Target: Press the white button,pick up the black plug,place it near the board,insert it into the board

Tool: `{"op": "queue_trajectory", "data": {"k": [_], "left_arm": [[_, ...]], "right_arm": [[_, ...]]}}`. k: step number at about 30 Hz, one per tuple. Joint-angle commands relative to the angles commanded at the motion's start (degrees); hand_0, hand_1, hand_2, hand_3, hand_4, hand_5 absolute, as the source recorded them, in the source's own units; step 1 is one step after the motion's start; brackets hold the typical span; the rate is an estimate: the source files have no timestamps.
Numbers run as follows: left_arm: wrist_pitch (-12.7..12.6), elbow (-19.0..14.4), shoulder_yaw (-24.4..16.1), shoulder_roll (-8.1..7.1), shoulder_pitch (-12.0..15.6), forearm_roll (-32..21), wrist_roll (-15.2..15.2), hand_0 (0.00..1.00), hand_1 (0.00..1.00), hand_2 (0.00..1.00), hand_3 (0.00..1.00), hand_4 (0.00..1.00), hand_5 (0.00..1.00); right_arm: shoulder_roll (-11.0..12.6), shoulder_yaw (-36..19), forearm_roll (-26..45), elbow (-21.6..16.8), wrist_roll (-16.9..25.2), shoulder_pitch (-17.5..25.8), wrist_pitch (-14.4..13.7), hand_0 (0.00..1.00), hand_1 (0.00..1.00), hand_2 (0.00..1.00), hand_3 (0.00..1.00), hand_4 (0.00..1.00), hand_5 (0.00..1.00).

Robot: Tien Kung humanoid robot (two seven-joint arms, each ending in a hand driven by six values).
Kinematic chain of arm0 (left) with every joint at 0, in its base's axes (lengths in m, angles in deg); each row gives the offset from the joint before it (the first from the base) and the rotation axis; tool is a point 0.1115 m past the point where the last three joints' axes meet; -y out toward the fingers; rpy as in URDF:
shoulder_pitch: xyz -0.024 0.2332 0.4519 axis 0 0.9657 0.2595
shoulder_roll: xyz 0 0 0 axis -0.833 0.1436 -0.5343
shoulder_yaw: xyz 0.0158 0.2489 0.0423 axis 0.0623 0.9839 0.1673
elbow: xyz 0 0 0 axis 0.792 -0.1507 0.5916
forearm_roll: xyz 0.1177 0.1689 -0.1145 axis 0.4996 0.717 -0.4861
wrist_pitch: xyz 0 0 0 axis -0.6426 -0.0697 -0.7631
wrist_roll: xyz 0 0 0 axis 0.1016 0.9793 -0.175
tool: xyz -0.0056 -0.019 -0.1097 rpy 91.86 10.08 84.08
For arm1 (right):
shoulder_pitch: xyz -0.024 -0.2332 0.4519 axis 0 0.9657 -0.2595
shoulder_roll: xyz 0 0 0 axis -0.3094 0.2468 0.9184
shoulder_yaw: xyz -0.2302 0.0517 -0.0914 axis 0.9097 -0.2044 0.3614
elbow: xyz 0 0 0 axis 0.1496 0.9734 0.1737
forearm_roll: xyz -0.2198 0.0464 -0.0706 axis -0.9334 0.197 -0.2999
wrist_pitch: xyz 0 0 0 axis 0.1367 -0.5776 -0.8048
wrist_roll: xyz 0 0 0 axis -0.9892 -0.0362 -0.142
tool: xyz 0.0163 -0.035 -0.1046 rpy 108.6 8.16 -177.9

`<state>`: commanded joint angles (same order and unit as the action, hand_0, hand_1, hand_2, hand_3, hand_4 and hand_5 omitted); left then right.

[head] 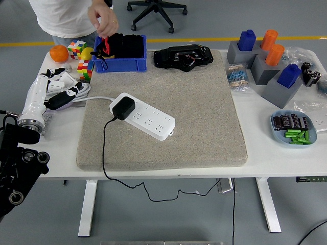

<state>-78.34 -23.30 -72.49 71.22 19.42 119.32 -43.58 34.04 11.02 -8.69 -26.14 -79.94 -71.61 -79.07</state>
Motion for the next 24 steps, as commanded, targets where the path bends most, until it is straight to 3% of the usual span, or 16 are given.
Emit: {"op": "queue_trajectory", "data": {"k": [15,24], "left_arm": [[0.1,-1.4,-13.9,1.01,5.9,1.3,-1.1,0.820,0.869,0.817,0.767,0.820,0.445],[0.5,-1.8,-16.7,0.70,5.7,1.7,-0.8,0.820,0.868,0.817,0.766,0.819,0.445]], "right_arm": [[0.3,-0.1,-0.3,-0.1,0.0,-0.2,-0.1,0.557,0.483,0.497,0.503,0.639,0.385],[0.1,0.1,-0.3,-0.2,-0.1,-0.3,0.0,0.557,0.483,0.497,0.504,0.640,0.385]]}}
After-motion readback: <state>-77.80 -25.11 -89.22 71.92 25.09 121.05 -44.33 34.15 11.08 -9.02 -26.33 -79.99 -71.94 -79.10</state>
